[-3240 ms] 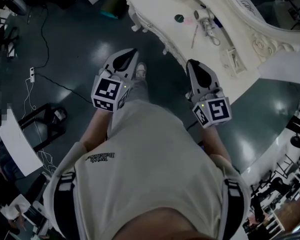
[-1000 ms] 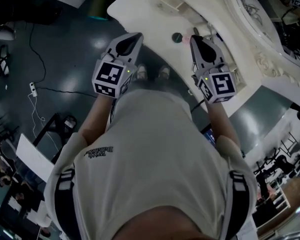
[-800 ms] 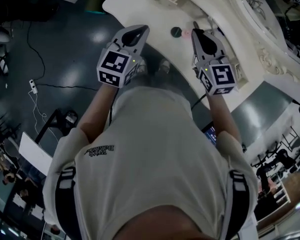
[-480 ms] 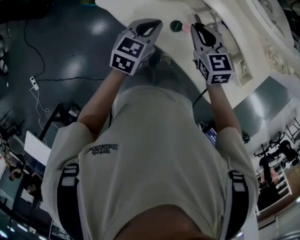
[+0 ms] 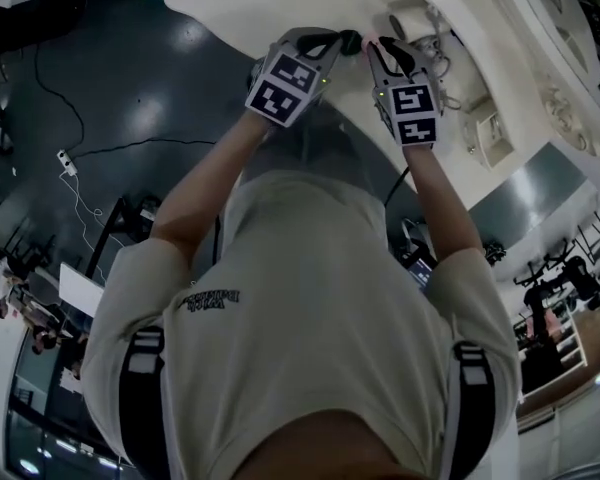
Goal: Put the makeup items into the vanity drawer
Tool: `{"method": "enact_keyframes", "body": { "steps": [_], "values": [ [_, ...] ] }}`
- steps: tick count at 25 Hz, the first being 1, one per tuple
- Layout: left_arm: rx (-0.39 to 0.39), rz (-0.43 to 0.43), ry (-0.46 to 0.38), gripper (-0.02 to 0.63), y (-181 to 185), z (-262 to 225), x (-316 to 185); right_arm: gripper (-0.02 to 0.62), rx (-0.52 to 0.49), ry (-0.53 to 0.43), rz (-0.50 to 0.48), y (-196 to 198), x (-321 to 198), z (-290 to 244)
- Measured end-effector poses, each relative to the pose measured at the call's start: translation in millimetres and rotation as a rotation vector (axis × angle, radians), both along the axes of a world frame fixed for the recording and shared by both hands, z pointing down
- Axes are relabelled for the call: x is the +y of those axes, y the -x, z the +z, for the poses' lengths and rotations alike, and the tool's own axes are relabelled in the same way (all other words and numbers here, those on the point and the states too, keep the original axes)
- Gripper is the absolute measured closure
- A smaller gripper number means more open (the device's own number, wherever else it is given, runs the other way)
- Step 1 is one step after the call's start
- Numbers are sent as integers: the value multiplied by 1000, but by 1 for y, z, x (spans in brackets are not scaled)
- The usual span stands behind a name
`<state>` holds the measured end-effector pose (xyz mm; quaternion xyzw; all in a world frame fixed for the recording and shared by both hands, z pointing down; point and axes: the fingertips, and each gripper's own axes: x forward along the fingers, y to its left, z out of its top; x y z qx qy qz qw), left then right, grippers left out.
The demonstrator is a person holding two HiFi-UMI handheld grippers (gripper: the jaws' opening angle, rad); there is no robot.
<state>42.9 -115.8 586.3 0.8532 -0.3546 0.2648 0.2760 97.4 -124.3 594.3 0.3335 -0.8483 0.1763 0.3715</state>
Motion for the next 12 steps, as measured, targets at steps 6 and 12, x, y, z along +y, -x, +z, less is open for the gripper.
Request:
{"method": "enact_keyframes", "body": {
  "steps": [6,12],
  "values": [
    [-10,-18,38,592,5,30,-2,483,10,70,110,6,0,21],
    [-16,-1,71,592,13,53,-3,457,69,83,197,-14,-6,48]
  ]
}}
